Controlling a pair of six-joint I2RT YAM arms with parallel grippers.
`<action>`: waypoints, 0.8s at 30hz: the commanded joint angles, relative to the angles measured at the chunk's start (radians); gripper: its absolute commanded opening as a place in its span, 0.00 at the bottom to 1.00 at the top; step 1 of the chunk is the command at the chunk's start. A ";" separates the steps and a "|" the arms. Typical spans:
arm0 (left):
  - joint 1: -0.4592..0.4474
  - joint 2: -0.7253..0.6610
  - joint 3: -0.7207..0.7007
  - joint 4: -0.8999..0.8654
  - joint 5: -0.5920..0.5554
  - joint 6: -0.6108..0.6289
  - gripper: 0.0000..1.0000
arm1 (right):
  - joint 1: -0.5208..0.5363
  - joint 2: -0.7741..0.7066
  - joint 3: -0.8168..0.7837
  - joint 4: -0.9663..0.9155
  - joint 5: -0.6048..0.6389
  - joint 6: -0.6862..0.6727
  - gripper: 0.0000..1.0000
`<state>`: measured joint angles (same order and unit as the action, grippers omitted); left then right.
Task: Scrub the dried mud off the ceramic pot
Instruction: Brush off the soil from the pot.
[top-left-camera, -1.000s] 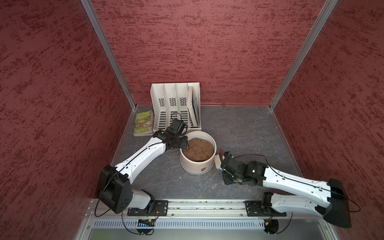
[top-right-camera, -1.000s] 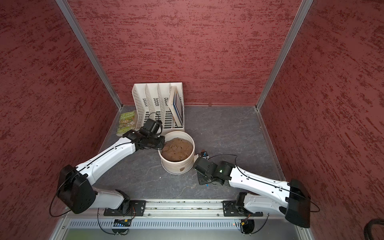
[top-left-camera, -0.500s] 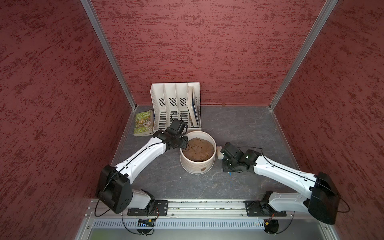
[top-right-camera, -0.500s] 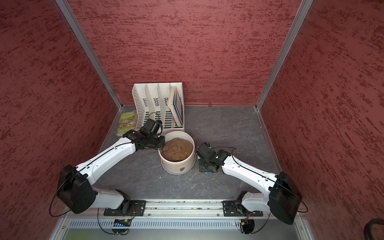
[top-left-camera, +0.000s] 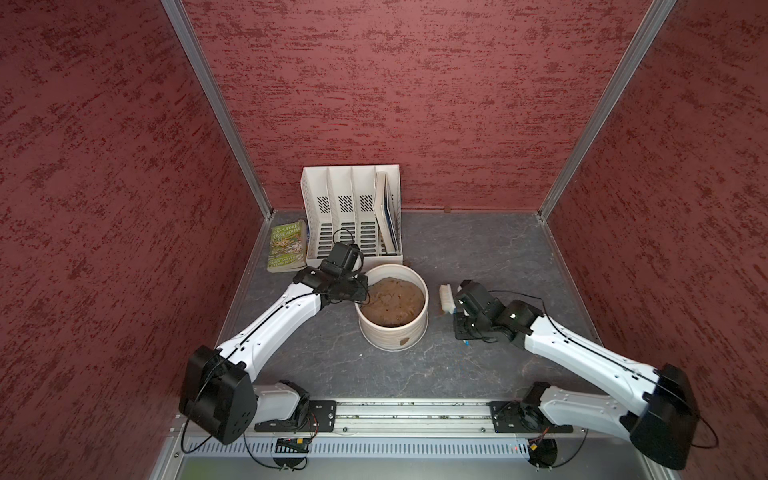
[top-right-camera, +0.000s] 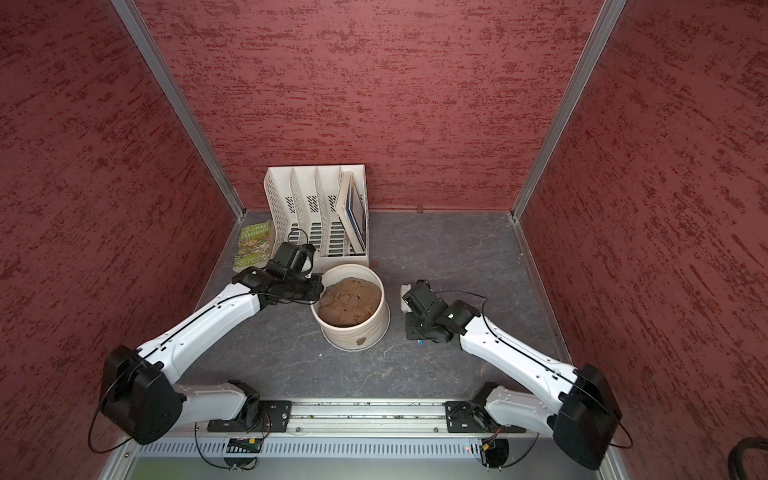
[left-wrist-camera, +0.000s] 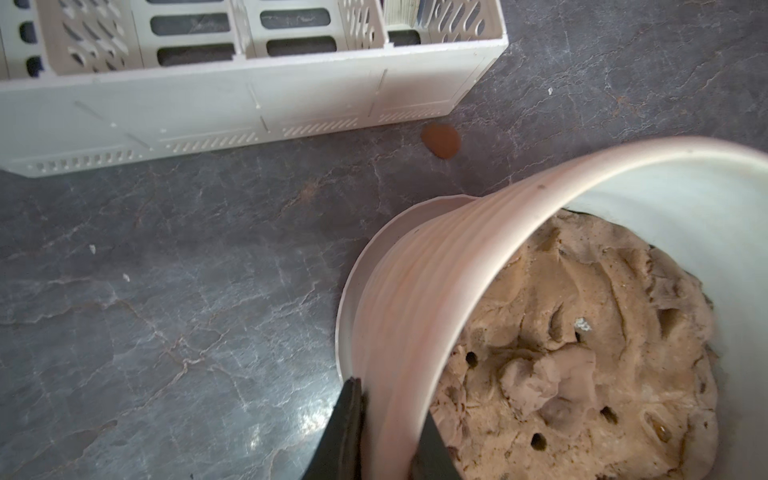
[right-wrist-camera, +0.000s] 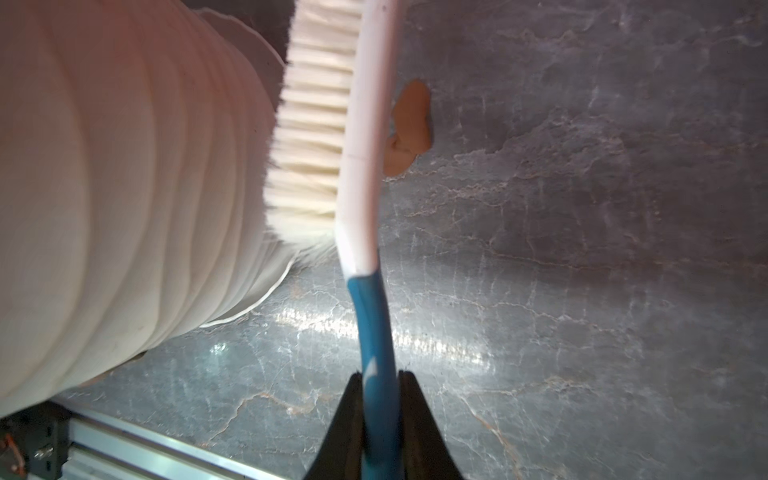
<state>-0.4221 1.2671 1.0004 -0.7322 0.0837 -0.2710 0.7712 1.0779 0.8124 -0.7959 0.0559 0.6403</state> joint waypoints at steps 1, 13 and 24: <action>0.048 -0.086 -0.042 -0.028 0.196 -0.035 0.00 | 0.017 -0.132 -0.058 -0.001 -0.040 0.042 0.00; 0.060 -0.092 -0.039 0.067 0.179 -0.148 0.45 | 0.069 -0.326 -0.133 -0.057 -0.033 0.113 0.00; 0.051 0.068 0.055 0.204 0.208 -0.113 0.53 | 0.103 -0.268 -0.156 0.028 -0.054 0.122 0.00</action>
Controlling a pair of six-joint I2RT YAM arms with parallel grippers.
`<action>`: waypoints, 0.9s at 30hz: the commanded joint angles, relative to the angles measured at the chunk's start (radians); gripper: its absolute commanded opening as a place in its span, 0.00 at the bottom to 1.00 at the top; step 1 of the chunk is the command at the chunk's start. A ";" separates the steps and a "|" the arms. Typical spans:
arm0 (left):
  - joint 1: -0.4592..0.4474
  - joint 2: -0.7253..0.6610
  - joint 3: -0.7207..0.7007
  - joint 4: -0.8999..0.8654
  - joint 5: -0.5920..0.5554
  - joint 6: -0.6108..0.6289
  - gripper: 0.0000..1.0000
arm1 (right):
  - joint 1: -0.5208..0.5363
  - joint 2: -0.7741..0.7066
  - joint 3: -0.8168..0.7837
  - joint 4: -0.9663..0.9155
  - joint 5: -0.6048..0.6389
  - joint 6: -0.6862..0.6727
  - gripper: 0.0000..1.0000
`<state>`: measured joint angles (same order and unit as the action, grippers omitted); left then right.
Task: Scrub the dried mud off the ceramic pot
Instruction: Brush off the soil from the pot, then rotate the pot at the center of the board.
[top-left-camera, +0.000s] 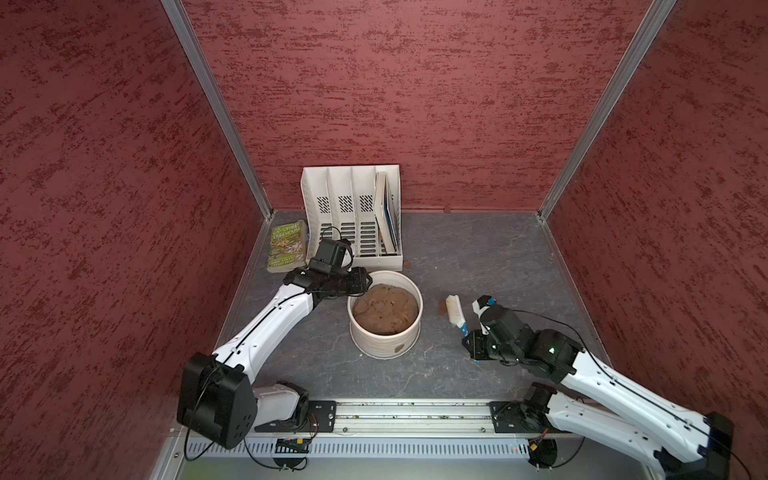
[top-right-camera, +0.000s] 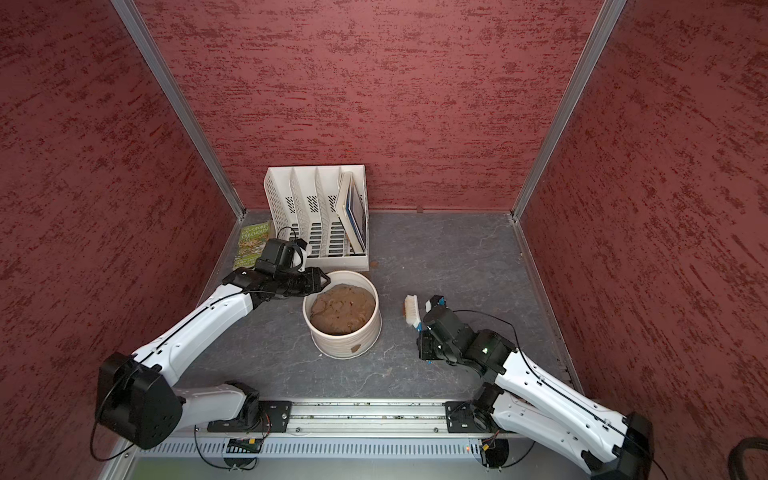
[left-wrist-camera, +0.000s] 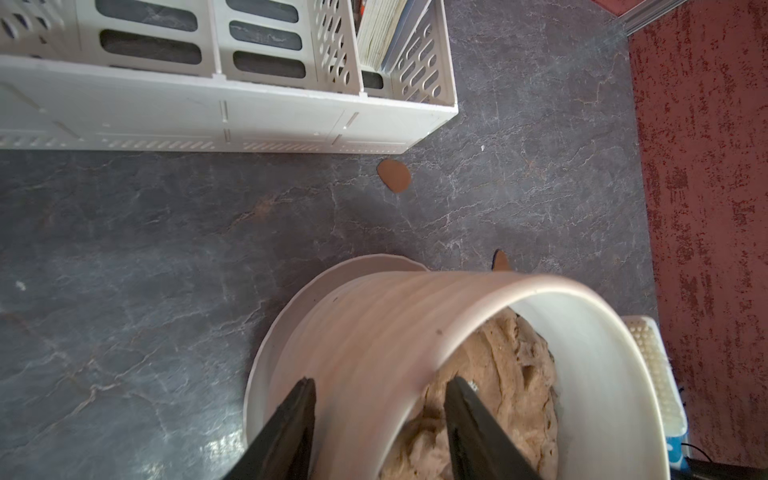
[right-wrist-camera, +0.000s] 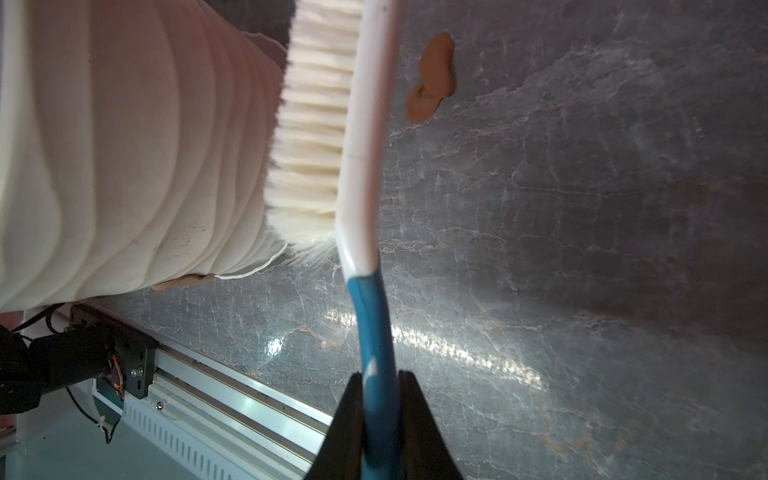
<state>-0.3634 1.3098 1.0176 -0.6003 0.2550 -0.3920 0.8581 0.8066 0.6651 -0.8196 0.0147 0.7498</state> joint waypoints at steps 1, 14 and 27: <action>-0.012 0.032 0.043 0.074 0.036 0.010 0.53 | 0.020 0.007 -0.011 0.058 -0.014 0.016 0.00; -0.060 0.042 0.068 -0.058 -0.099 0.038 0.27 | 0.056 0.021 0.000 0.050 0.013 0.045 0.00; -0.153 -0.001 0.105 -0.176 -0.182 -0.014 0.00 | 0.185 -0.002 0.056 -0.147 0.167 0.152 0.00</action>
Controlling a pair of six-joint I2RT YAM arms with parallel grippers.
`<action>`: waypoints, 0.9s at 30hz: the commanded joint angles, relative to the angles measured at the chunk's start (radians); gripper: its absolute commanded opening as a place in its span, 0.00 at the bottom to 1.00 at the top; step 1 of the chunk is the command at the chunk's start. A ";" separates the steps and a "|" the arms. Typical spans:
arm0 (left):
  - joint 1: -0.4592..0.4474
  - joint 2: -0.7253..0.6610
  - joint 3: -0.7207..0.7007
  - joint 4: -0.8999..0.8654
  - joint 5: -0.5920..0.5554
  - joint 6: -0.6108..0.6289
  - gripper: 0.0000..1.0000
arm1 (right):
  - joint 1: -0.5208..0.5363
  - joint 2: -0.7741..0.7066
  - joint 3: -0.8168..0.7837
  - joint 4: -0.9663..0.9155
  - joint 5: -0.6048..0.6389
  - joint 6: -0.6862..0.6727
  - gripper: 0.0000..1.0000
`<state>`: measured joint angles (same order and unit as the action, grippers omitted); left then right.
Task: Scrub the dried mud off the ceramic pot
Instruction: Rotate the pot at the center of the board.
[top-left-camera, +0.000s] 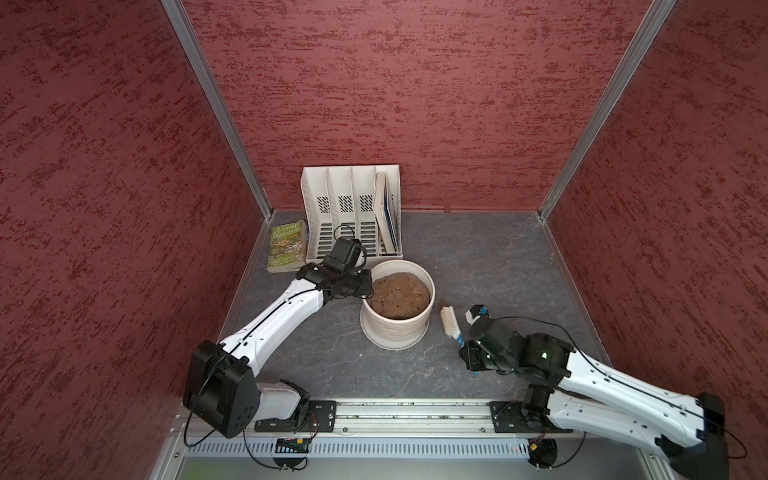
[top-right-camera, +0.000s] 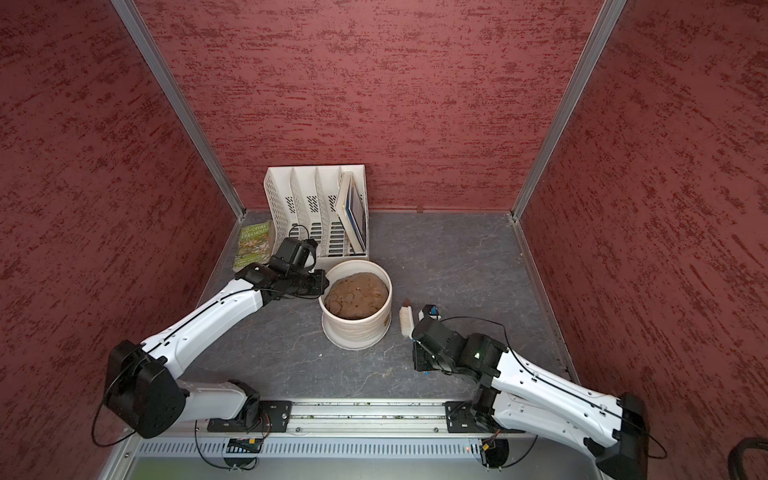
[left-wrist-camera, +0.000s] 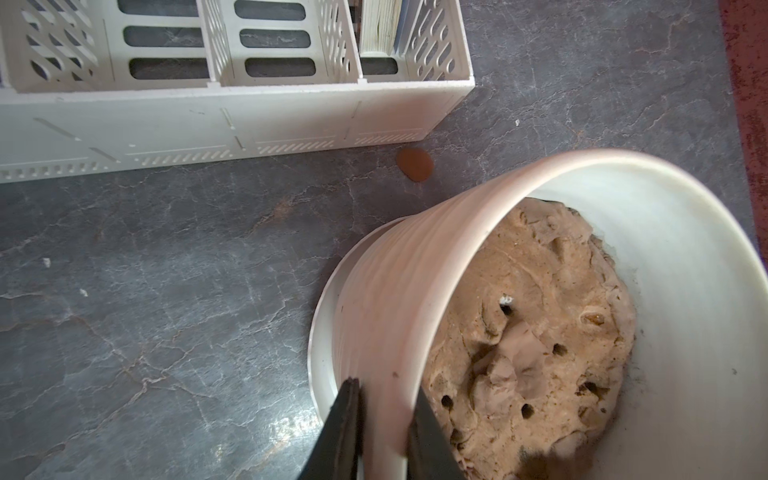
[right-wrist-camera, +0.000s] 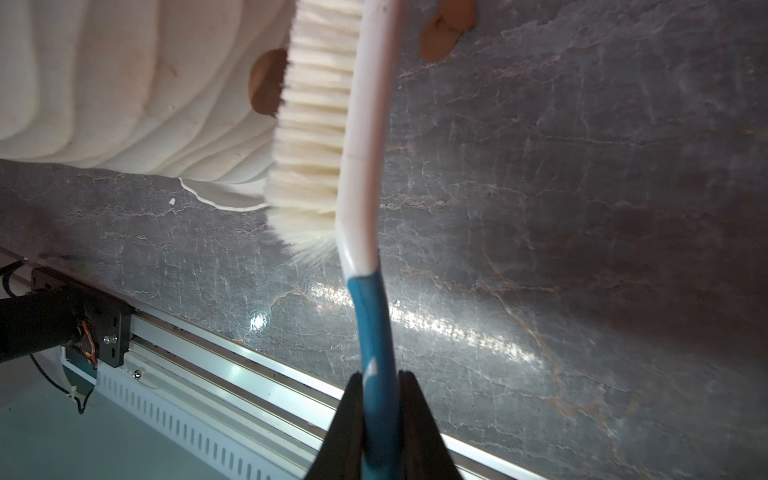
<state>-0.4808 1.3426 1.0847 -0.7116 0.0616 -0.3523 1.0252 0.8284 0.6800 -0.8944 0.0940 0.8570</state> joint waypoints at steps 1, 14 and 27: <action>-0.047 -0.036 0.042 -0.083 -0.015 -0.070 0.00 | 0.022 -0.029 0.046 -0.085 0.095 0.049 0.00; -0.092 -0.139 0.015 -0.099 -0.091 -0.299 0.00 | 0.180 0.100 0.152 -0.131 0.210 0.091 0.00; -0.030 -0.091 0.000 0.045 -0.042 -0.254 0.51 | 0.267 0.188 0.179 -0.090 0.221 0.128 0.00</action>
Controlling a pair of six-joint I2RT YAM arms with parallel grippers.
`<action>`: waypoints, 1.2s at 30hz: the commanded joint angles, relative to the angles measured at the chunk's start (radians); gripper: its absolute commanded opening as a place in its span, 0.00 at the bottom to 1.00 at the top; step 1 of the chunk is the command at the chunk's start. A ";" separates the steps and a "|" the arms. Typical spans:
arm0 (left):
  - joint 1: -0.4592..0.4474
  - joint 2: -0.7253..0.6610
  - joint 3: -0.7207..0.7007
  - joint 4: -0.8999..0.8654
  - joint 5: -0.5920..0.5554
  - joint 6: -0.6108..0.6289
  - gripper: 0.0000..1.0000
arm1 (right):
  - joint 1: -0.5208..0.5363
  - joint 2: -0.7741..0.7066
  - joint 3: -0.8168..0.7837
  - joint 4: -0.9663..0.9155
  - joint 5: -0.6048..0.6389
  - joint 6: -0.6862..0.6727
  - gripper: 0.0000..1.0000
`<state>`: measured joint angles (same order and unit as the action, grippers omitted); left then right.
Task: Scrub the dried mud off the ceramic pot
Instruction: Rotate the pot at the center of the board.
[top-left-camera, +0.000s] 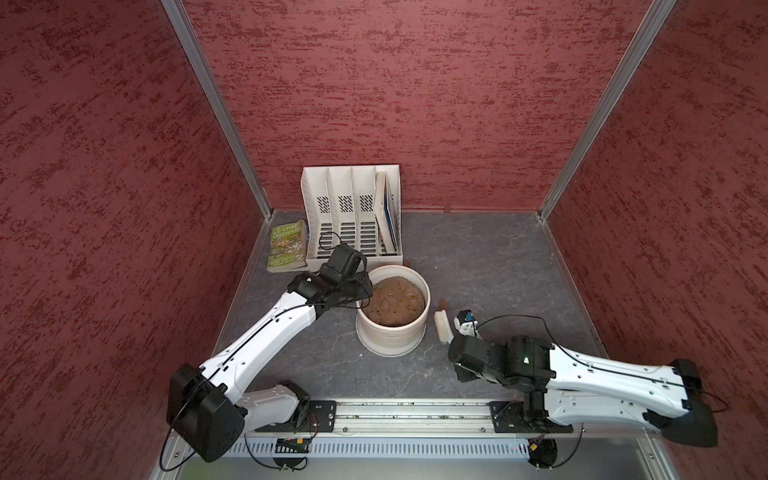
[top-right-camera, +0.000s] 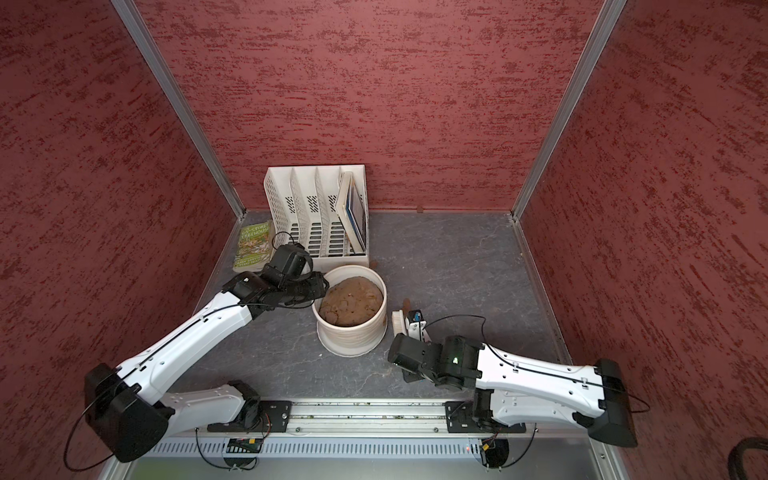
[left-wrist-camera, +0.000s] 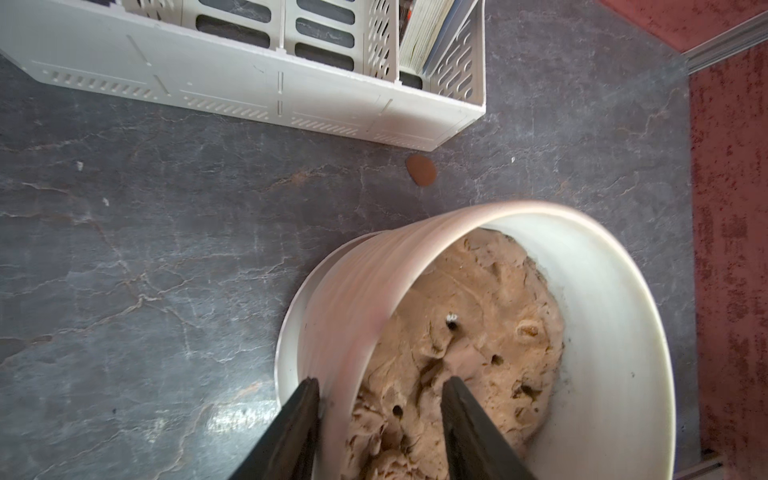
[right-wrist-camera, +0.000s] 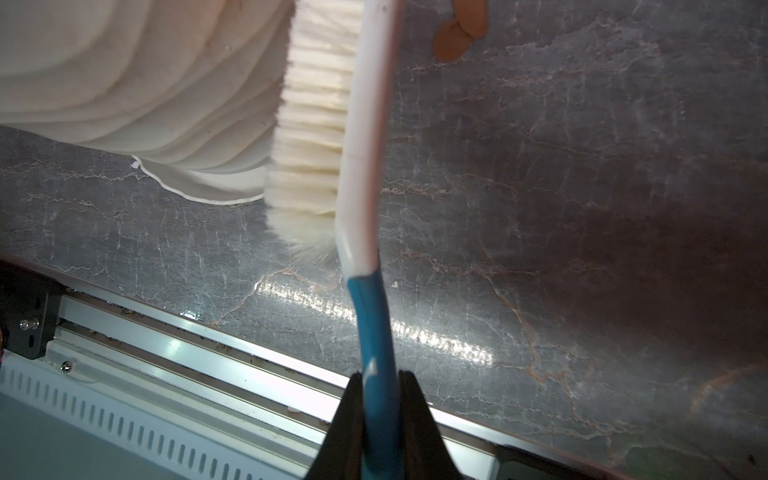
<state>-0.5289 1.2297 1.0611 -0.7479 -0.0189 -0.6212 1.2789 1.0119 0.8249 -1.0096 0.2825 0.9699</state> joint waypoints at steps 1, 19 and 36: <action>0.024 0.029 0.025 0.082 0.036 0.019 0.51 | 0.015 0.011 0.034 0.028 0.029 0.015 0.00; 0.025 0.079 0.018 0.066 0.010 0.113 0.30 | 0.076 0.040 0.029 0.035 0.018 0.083 0.00; -0.034 0.087 0.068 -0.020 -0.043 0.182 0.00 | 0.065 0.013 0.006 -0.007 0.032 0.117 0.00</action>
<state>-0.5461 1.3109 1.0863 -0.7403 -0.0628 -0.4271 1.3457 1.0203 0.8257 -1.0031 0.2825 1.0718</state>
